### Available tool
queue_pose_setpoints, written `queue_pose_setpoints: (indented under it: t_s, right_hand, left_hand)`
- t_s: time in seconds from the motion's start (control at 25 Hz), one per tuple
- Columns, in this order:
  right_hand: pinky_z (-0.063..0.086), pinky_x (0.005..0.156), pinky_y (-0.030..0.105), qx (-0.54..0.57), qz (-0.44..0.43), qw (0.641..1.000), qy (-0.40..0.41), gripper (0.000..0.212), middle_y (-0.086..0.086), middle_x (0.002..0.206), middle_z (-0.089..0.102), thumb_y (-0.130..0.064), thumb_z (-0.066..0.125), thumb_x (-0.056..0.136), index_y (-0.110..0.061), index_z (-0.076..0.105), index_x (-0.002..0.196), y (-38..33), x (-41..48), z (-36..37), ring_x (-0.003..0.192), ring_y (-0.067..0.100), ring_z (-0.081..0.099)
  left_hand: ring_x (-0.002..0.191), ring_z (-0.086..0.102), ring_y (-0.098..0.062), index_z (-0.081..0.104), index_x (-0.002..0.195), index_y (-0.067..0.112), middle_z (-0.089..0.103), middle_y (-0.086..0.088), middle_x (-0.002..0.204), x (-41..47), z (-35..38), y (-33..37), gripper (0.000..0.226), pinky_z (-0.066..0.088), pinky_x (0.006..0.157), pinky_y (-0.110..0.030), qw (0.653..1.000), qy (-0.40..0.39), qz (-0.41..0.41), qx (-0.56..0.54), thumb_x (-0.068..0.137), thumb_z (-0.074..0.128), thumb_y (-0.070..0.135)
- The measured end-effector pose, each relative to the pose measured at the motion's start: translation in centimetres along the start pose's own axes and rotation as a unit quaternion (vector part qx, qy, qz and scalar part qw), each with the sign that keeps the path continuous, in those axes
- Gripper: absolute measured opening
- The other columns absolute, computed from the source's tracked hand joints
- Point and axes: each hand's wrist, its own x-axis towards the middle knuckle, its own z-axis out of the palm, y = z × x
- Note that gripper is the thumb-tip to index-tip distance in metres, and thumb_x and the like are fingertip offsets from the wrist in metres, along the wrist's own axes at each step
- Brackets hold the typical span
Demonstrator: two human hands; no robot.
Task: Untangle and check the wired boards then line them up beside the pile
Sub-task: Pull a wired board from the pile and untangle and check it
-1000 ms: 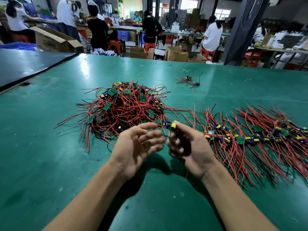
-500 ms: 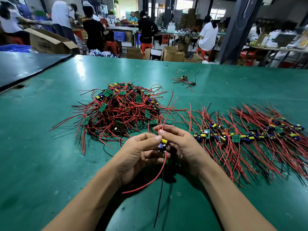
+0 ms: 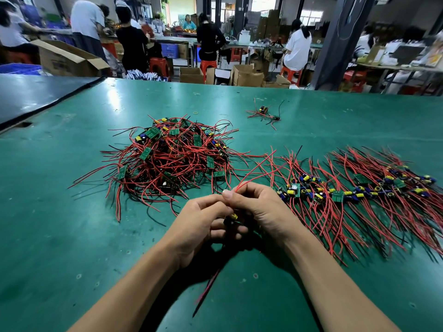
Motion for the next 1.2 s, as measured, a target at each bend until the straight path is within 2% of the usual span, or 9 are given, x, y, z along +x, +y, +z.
queue_pose_setpoints:
  t_s: [0.16,0.44,0.56,0.68,0.76,0.88,0.96,1.12,1.2]
  right_hand:
    - [0.039,0.041,0.022,-0.018,0.000,1.000,0.009,0.024,0.006,0.067,0.056,-0.026,0.082,0.081,-0.016,0.061,0.078,0.1,-0.2,0.2,0.049,0.013,0.048]
    - [0.037,0.039,0.021,-0.022,-0.008,0.999,0.024,0.030,0.005,0.062,0.054,-0.032,0.083,0.081,-0.015,0.058,0.081,0.3,0.1,0.3,0.044,0.013,0.042]
    - [0.044,0.042,0.023,-0.022,-0.005,1.000,0.011,0.025,0.006,0.064,0.057,-0.036,0.081,0.082,-0.017,0.066,0.083,0.4,0.2,0.3,0.042,0.012,0.045]
    - [0.048,0.041,0.025,-0.002,0.010,0.999,-0.031,0.034,0.007,0.062,0.060,-0.037,0.073,0.090,-0.005,0.073,0.100,0.5,0.2,0.2,0.041,0.013,0.051]
    - [0.042,0.040,0.022,-0.015,0.025,0.999,-0.031,0.042,0.004,0.053,0.051,-0.043,0.068,0.092,-0.003,0.074,0.100,0.5,0.5,-0.3,0.039,0.013,0.046]
    - [0.020,0.049,0.025,-0.093,0.029,0.995,0.008,0.051,0.001,0.048,0.036,-0.055,0.059,0.093,-0.008,0.077,0.092,0.3,1.0,-1.3,0.041,0.014,0.029]
    - [0.016,0.046,0.022,-0.099,0.017,0.994,0.046,0.052,-0.001,0.048,0.031,-0.055,0.054,0.096,-0.011,0.078,0.085,-0.1,1.3,-1.7,0.039,0.012,0.023]
    - [0.018,0.033,0.017,0.029,0.009,0.990,0.137,0.062,-0.006,0.050,0.036,-0.048,0.044,0.103,-0.009,0.075,0.066,-1.0,1.8,-2.8,0.035,0.004,0.024]
    - [0.018,0.031,0.017,0.148,0.047,0.981,0.113,0.062,-0.005,0.053,0.039,-0.045,0.045,0.103,-0.011,0.071,0.057,-1.7,1.7,-3.2,0.034,0.004,0.024]
  left_hand:
    - [0.065,0.071,-0.031,0.076,0.083,0.011,0.070,-0.022,0.084,0.0,0.2,-0.1,0.030,0.062,0.062,-0.037,1.000,0.003,0.004,0.016,0.089,0.050,-0.002]
    - [0.059,0.069,-0.031,0.072,0.077,0.010,0.070,-0.026,0.078,-0.2,0.2,-0.2,0.026,0.059,0.054,-0.032,1.000,0.012,-0.009,0.006,0.093,0.053,0.001]
    - [0.056,0.068,-0.031,0.070,0.078,0.009,0.068,-0.023,0.072,-0.2,0.2,-0.2,0.022,0.058,0.052,-0.031,1.000,0.004,-0.012,-0.013,0.094,0.056,0.008]
    - [0.055,0.067,-0.029,0.066,0.086,0.002,0.068,-0.022,0.073,-0.3,0.0,-0.3,0.015,0.057,0.052,-0.029,1.000,-0.007,-0.006,0.004,0.095,0.056,0.008]
    - [0.059,0.068,-0.030,0.066,0.090,-0.001,0.068,-0.022,0.075,-0.4,-0.2,-0.3,0.015,0.057,0.055,-0.029,0.999,-0.031,-0.009,0.023,0.095,0.055,0.008]
    - [0.064,0.068,-0.030,0.069,0.089,0.002,0.068,-0.021,0.078,-0.5,-0.3,-0.1,0.016,0.058,0.060,-0.029,0.997,-0.063,-0.007,0.035,0.094,0.057,0.009]
    - [0.064,0.068,-0.030,0.070,0.084,0.006,0.068,-0.020,0.077,-0.5,-0.2,0.0,0.016,0.058,0.061,-0.030,0.997,-0.071,-0.007,0.035,0.093,0.057,0.010]
    - [0.065,0.069,-0.030,0.071,0.080,0.008,0.068,-0.020,0.075,-0.6,0.1,-0.1,0.016,0.058,0.061,-0.030,0.995,-0.088,-0.009,0.036,0.090,0.059,0.012]
    - [0.064,0.069,-0.030,0.070,0.079,0.007,0.068,-0.020,0.075,-0.7,0.2,-0.1,0.013,0.058,0.061,-0.031,0.995,-0.091,-0.008,0.030,0.086,0.061,0.014]
